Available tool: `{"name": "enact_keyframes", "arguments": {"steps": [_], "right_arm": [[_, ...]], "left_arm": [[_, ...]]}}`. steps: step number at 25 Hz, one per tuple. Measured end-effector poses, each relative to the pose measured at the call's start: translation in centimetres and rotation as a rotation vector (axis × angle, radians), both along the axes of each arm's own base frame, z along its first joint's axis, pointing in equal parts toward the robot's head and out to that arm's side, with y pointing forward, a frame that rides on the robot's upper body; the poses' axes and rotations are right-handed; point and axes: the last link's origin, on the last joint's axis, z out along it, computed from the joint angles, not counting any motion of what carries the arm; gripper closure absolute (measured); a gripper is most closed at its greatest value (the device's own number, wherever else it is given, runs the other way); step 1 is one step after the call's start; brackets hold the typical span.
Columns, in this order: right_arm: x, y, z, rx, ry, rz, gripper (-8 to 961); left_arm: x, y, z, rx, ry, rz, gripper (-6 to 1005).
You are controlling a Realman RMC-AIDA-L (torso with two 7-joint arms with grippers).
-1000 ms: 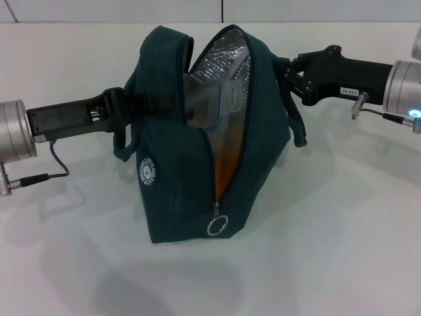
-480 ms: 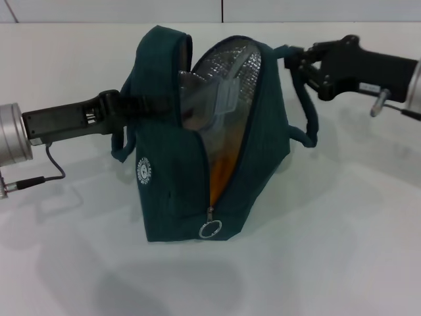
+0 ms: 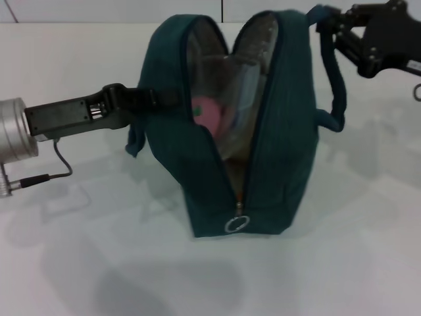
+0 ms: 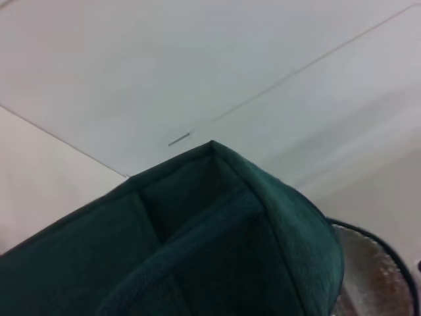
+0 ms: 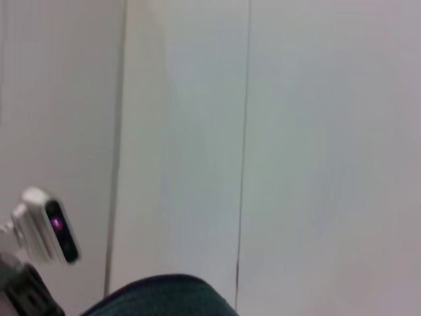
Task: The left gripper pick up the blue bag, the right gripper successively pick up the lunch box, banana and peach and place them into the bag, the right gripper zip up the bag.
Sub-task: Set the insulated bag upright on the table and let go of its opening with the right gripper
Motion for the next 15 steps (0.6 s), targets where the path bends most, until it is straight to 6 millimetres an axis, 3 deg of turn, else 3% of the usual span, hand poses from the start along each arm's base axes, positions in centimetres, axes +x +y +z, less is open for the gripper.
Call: {"name": "enact_keyframes", "arguments": {"steps": [8, 15], "right_arm": [[1.6, -1.7, 1.6, 0.025, 0.018, -0.013, 882], [2.7, -2.0, 2.4, 0.033, 0.03, -0.044, 883]], "left_arm": [[0.9, 0.4, -2.5, -0.042, -0.022, -0.018, 962], [2.2, 0.9, -4.8, -0.076, -0.034, -0.054, 962]]}}
